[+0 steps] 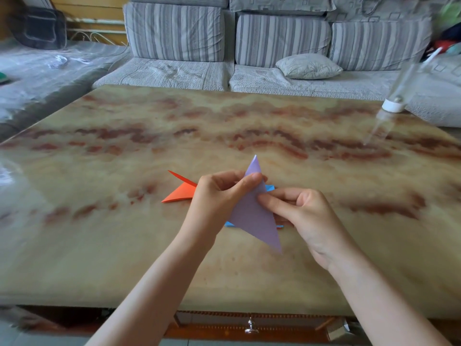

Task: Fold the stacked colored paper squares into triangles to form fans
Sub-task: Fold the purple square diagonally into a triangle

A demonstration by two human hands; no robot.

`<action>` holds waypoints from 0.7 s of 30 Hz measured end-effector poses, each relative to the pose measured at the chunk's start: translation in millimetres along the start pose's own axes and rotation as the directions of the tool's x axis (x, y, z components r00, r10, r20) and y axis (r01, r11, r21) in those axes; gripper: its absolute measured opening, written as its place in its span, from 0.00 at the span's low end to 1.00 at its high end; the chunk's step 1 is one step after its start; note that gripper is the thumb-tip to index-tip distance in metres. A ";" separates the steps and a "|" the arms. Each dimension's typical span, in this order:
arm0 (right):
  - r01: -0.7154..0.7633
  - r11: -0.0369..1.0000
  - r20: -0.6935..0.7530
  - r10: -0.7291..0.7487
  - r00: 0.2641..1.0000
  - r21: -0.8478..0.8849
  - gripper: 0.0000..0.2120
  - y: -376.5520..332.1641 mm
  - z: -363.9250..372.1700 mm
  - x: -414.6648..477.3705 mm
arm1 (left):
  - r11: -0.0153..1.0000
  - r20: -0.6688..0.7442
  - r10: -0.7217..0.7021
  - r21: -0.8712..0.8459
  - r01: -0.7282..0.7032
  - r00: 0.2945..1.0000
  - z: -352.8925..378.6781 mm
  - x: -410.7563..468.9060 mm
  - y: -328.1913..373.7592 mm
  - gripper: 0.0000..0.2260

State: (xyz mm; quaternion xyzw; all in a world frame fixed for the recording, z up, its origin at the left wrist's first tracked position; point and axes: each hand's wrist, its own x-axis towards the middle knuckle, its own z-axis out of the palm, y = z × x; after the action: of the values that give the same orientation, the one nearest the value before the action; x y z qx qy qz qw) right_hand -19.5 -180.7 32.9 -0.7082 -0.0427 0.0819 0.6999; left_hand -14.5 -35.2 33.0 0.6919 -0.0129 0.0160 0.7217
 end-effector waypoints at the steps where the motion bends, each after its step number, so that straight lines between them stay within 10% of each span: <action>1: 0.005 1.000 -0.018 -0.005 1.000 -0.006 0.06 0.3 0.6 0.2 | 1.000 0.003 -0.001 0.013 0.001 1.000 -0.8 0.3 0.2 0.09; 9: 0.047 0.985 -0.272 0.001 0.962 0.168 0.07 0.9 -6.1 6.7 | 0.997 0.033 -0.080 -0.009 0.080 0.996 -15.2 3.3 0.2 0.16; 21: -0.002 0.999 -0.146 0.009 0.989 0.052 0.09 3.5 -11.0 11.2 | 0.999 0.045 0.033 0.027 -0.035 0.998 -9.4 1.3 -4.7 0.12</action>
State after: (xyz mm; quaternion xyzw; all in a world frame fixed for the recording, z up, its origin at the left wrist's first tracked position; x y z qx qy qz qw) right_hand -6.7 -189.6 28.9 -0.6939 0.0127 0.0329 0.7192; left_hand -13.1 -26.0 28.0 0.7016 -0.0406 0.0129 0.7113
